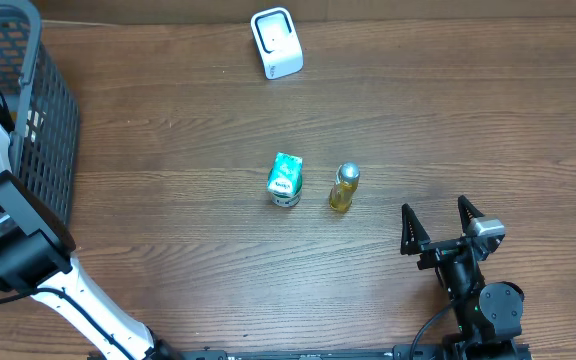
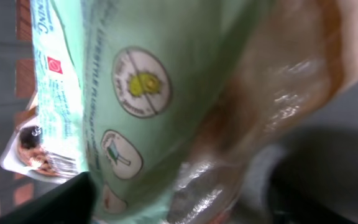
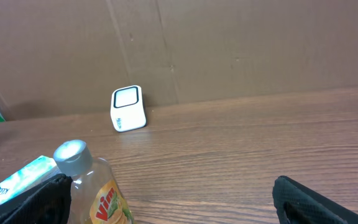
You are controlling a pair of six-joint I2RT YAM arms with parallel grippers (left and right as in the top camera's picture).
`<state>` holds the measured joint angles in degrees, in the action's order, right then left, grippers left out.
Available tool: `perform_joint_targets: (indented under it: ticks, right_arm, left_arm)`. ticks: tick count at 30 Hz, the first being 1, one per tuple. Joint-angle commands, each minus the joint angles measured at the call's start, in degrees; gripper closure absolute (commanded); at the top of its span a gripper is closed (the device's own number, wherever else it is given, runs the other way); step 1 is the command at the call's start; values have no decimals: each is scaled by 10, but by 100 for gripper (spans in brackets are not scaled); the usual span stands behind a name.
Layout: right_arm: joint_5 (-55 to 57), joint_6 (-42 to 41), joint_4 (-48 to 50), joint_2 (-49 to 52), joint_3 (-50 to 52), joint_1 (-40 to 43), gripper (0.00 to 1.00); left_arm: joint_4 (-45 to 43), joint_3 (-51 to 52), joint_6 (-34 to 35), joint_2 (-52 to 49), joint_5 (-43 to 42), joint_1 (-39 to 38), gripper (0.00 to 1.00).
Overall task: Scan the item barcode
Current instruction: 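Grasp the green-and-brown snack bag in the basket with the left gripper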
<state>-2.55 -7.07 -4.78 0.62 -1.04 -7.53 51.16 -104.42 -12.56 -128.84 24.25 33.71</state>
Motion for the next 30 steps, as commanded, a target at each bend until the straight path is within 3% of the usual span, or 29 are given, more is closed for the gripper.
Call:
perform_joint_targets:
  ticks: [1, 2, 3, 9, 16, 30]
  right_arm:
    - [3, -2, 1, -5, 6, 3, 0]
    - [3, -2, 1, -5, 6, 3, 0]
    - [3, -2, 1, -5, 6, 3, 0]
    - [3, -2, 1, -5, 6, 3, 0]
    - [3, -2, 1, -5, 6, 3, 0]
    - [3, -2, 1, -5, 6, 3, 0]
  left_arm:
    - [11, 26, -10, -17, -29, -9, 50]
    - [13, 26, -10, -17, -29, -10, 61]
    - [16, 26, -10, -17, -29, -10, 64]
    - [28, 21, -14, -6, -29, -14, 71]
    - [14, 21, 11, 82, -65, -16, 81]
    - [11, 21, 48, 210, -95, -15, 86]
